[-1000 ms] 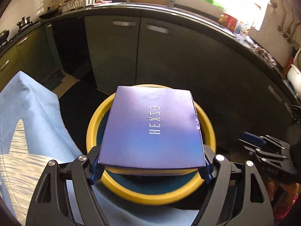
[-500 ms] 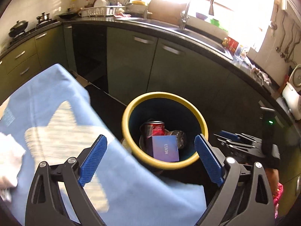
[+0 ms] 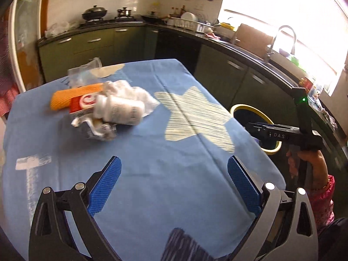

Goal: Collect trash
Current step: 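Grasp the white pill bottle with the right tool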

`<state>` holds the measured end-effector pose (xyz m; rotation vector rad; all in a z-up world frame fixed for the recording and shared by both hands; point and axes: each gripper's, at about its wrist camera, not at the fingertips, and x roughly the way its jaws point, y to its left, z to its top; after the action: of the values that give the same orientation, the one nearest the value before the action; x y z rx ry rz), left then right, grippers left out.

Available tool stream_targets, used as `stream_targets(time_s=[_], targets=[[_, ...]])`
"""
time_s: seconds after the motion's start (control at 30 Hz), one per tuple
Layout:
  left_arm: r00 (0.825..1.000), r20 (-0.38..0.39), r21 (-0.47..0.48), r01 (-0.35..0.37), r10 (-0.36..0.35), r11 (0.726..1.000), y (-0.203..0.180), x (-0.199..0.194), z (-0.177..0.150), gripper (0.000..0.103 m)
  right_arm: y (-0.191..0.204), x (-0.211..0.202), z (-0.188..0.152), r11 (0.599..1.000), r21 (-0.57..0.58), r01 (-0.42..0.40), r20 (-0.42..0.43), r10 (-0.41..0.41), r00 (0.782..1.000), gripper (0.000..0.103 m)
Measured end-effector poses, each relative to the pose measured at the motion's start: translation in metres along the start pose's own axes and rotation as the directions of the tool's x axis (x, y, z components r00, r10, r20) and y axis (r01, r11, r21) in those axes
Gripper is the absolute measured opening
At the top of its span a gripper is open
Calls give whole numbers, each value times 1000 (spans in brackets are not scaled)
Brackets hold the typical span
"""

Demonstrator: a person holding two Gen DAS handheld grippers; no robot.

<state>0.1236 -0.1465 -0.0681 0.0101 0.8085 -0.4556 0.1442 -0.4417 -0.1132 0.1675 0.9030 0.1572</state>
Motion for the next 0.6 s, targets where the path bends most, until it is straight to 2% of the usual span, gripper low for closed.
stream_targets(time_s=[0.07, 0.2, 0.33, 0.37, 0.4, 0.47, 0.53, 0.6], targets=[[999, 18, -25, -48, 48, 999, 26, -13, -10, 97, 36, 12, 14, 996, -80, -48, -17, 47, 999, 46], [995, 20, -69, -93, 95, 993, 63, -27, -23, 97, 101, 34, 33, 969, -205, -139, -52, 131, 990, 46], [993, 16, -107, -111, 113, 988, 87, -32, -25, 97, 151, 50, 45, 952, -179, -247, -94, 233, 968, 47], [993, 18, -114, -113, 116, 987, 91, -32, -24, 97, 162, 54, 48, 952, -157, -263, -92, 251, 964, 54], [993, 20, -117, -113, 116, 987, 90, -31, -22, 97, 172, 56, 51, 951, -128, -281, -78, 273, 959, 67], [993, 29, -123, -106, 110, 987, 95, -31, -18, 97, 183, 58, 57, 948, -64, -310, -40, 308, 950, 79], [994, 29, -116, -98, 102, 988, 96, -31, -15, 97, 192, 60, 63, 947, -9, -321, -13, 320, 947, 82], [996, 27, -104, -87, 90, 991, 99, -30, -14, 97, 202, 64, 68, 956, 13, -294, -14, 294, 956, 86]])
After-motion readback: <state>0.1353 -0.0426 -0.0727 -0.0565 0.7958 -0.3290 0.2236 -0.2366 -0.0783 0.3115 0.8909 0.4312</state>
